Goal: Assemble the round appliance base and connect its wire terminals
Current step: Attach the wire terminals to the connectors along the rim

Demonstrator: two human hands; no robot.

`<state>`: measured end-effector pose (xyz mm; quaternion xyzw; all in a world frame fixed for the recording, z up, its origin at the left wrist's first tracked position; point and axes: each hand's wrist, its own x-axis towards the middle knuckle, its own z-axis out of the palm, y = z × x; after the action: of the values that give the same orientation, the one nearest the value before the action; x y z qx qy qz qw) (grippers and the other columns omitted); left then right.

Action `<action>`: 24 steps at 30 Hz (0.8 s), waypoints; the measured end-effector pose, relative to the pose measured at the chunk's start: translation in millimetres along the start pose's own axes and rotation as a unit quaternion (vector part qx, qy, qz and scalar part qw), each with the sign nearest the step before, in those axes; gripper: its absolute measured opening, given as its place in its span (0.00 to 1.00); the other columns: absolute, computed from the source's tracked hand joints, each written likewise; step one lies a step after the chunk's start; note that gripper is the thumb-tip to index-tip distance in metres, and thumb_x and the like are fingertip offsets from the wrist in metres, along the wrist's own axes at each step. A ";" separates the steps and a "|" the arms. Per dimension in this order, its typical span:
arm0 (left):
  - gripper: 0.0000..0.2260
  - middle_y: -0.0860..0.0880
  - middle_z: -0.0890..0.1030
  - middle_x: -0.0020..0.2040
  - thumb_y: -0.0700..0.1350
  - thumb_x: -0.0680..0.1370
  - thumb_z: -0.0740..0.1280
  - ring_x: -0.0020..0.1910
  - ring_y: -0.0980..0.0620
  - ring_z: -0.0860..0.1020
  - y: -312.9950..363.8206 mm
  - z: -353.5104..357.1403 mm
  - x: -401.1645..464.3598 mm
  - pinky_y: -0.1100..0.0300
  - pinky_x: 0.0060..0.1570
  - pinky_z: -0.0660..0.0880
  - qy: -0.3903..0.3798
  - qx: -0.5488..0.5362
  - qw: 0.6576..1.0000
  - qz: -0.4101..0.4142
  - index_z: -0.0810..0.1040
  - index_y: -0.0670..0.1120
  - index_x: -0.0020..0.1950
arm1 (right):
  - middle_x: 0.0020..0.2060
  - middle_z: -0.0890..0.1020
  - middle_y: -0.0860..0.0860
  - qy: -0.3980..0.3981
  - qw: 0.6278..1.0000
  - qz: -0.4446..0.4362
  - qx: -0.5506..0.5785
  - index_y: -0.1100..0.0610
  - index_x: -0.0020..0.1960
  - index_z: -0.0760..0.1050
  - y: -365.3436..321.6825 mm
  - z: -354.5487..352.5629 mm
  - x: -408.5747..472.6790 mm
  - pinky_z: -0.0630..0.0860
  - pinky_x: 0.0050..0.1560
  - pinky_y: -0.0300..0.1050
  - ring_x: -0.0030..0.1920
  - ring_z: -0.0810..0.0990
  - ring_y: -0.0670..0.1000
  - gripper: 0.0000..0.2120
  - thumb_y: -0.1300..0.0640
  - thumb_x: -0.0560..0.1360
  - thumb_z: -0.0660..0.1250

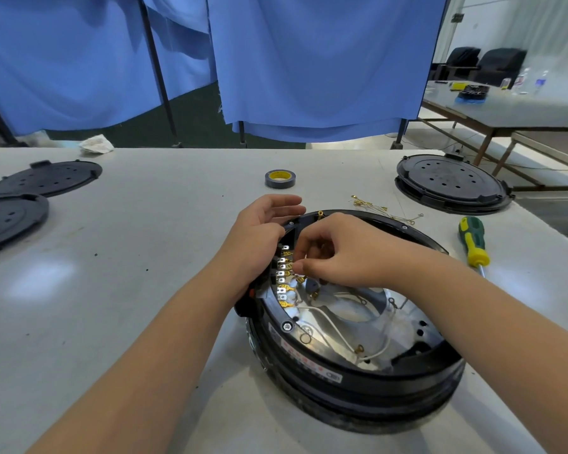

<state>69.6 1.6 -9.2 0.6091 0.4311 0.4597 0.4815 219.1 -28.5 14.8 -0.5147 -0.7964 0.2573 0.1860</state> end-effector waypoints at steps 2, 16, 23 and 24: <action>0.24 0.48 0.81 0.56 0.23 0.72 0.54 0.60 0.51 0.78 -0.2 -0.4 0.5 0.56 0.59 0.76 -0.002 -0.005 1.000 0.002 0.76 0.48 0.56 | 0.28 0.80 0.47 -0.001 1.000 -0.002 -0.008 0.48 0.39 0.79 -0.2 0.0 0.2 0.72 0.33 0.37 0.28 0.73 0.40 0.04 0.53 0.73 0.71; 0.24 0.48 0.81 0.55 0.23 0.72 0.53 0.55 0.56 0.79 -1.7 -0.8 2.0 0.69 0.45 0.78 -0.007 -0.014 1.000 0.017 0.76 0.45 0.58 | 0.30 0.77 0.46 0.023 0.998 -0.014 -0.063 0.51 0.41 0.79 -4.4 3.4 0.0 0.71 0.35 0.41 0.31 0.73 0.44 0.05 0.51 0.73 0.70; 0.24 0.49 0.81 0.53 0.23 0.72 0.53 0.54 0.57 0.79 -1.5 0.5 1.4 0.70 0.40 0.77 0.000 -0.030 0.999 0.021 0.76 0.48 0.54 | 0.30 0.78 0.46 0.032 0.997 -0.022 -0.074 0.51 0.39 0.79 -7.0 4.1 -1.5 0.70 0.33 0.38 0.30 0.72 0.43 0.06 0.51 0.73 0.69; 0.24 0.49 0.81 0.53 0.23 0.72 0.53 0.53 0.57 0.79 -1.2 0.8 1.0 0.70 0.39 0.77 0.002 -0.034 0.999 0.021 0.76 0.48 0.54 | 0.29 0.77 0.46 0.035 0.996 -0.023 -0.076 0.51 0.38 0.79 -7.4 4.7 -1.6 0.69 0.32 0.37 0.29 0.72 0.43 0.06 0.51 0.73 0.69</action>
<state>70.5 2.7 -10.3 0.6006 0.4032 0.4850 0.4914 211.8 -33.6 15.5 -0.5176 -0.8183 0.1735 0.1797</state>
